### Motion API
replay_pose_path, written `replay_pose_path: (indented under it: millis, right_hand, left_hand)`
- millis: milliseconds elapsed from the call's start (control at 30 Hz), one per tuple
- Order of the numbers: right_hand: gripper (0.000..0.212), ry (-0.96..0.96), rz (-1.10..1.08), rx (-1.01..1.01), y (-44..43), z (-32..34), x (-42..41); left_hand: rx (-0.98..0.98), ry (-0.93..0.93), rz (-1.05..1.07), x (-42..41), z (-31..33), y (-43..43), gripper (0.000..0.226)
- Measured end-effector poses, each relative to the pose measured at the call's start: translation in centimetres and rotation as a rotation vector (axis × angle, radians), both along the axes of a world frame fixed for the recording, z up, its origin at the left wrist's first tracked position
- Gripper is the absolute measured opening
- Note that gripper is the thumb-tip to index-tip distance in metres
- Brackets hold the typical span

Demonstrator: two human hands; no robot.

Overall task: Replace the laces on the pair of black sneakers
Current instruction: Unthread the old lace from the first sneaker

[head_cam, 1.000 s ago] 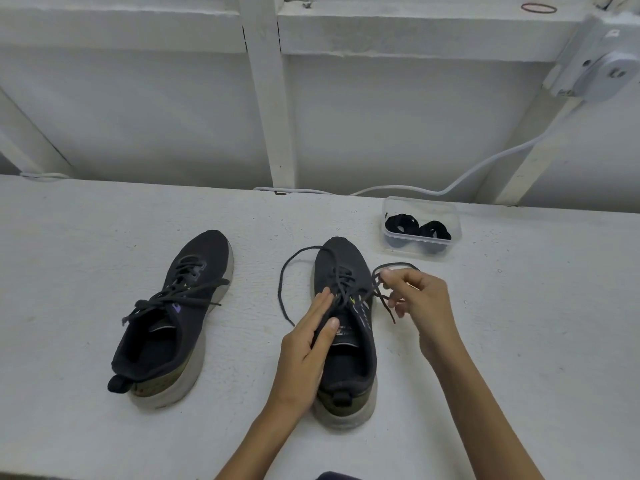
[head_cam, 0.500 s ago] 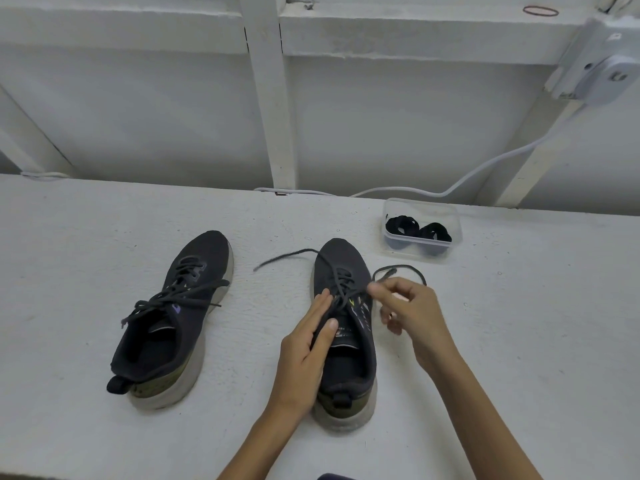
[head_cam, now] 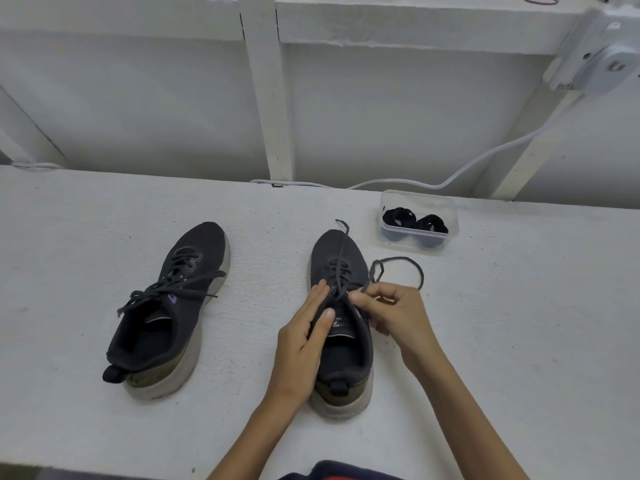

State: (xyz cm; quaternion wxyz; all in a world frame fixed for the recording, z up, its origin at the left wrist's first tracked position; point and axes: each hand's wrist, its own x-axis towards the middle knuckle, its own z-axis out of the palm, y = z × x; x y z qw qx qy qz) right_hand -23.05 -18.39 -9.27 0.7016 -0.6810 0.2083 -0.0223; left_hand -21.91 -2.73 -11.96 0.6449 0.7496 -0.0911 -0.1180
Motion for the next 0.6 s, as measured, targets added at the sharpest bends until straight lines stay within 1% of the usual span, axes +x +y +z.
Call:
replay_pose_path:
  millis: [100, 133, 167, 200, 333, 367, 400, 500, 533, 567, 600]
  right_hand:
    - [0.018, -0.091, -0.26, 0.021, -1.2, 0.4, 0.7]
    - [0.016, -0.104, -0.342, 0.056, -1.7, 0.5, 1.0]
    - [0.014, -0.103, -0.377, 0.079, -2.0, 0.6, 1.1]
    - [0.012, -0.089, -0.355, 0.071, -2.0, 0.6, 1.1]
    - [0.013, 0.017, 0.005, -0.046, -0.4, 0.2, 0.2]
    - [0.014, 0.012, 0.035, -0.05, -0.1, 0.1, 0.0]
    - [0.015, -0.014, 0.002, -0.042, 0.0, 0.0, 0.1]
    - [0.019, -0.086, -0.327, 0.021, -1.3, -0.1, 1.0]
    - [0.02, -0.092, -0.405, 0.055, -1.7, -0.1, 1.2]
    - [0.021, -0.089, -0.42, 0.072, -1.9, 0.0, 1.3]
    - [0.022, -0.076, -0.368, 0.063, -1.7, 0.1, 1.2]
  left_hand:
    - [-0.007, 0.011, -0.005, -0.1, -0.1, 0.1, 0.039]
    - [-0.01, 0.011, -0.006, -0.1, -0.1, 0.0, 0.04]
    - [-0.012, 0.011, -0.004, -0.1, 0.0, 0.0, 0.04]
    - [-0.013, 0.01, -0.002, -0.1, 0.0, 0.0, 0.04]
    - [-0.018, 0.01, 0.008, 0.0, -0.1, 0.0, 0.04]
    - [-0.016, 0.01, 0.006, 0.0, -0.1, 0.0, 0.04]
    - [-0.014, 0.008, 0.004, 0.0, -0.1, 0.0, 0.04]
    - [-0.013, 0.012, -0.006, -0.1, -0.1, 0.1, 0.04]
    - [-0.014, 0.013, -0.006, -0.1, -0.1, 0.1, 0.04]
    - [-0.014, 0.012, -0.004, -0.1, -0.1, 0.0, 0.04]
    - [-0.014, 0.009, -0.002, -0.1, -0.2, 0.0, 0.04]
